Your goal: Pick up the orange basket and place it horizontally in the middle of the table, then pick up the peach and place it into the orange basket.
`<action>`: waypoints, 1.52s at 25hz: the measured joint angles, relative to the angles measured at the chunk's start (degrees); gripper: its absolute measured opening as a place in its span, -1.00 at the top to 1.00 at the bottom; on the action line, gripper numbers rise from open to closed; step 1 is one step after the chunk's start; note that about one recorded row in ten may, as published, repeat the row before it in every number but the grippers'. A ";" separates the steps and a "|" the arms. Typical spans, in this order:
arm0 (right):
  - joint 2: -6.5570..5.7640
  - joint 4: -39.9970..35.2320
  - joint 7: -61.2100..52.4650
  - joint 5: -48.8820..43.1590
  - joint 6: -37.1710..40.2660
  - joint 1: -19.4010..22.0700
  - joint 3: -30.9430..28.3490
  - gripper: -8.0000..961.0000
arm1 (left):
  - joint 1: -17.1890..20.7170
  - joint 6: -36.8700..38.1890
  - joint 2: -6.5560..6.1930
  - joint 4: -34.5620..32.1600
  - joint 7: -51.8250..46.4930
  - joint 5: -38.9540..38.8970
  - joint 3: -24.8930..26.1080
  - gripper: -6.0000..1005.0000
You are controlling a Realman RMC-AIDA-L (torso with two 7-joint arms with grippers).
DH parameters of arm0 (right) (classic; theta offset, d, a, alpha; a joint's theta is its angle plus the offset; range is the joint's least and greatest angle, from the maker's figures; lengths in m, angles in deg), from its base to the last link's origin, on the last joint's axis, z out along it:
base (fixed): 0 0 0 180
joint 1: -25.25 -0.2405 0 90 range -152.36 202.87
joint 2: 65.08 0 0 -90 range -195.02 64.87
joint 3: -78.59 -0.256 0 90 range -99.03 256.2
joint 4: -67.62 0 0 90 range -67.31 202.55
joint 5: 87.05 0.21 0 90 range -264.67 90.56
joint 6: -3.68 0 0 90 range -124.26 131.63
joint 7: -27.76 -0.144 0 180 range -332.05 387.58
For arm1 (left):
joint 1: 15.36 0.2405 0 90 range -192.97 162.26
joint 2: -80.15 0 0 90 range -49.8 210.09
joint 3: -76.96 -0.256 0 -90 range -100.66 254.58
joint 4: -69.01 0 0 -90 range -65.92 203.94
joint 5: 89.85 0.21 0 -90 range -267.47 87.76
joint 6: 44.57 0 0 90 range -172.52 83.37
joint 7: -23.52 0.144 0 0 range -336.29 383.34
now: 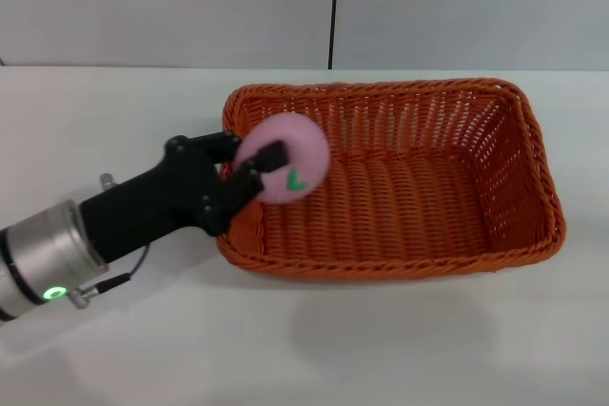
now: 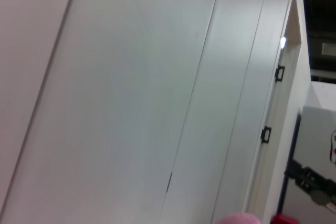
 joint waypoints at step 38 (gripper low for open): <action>0.06 3.28 1.41 -0.01 -4.64 -2.62 -6.14 -0.10 | 17.17 1.95 -0.29 -7.75 17.10 -15.74 28.38 -0.67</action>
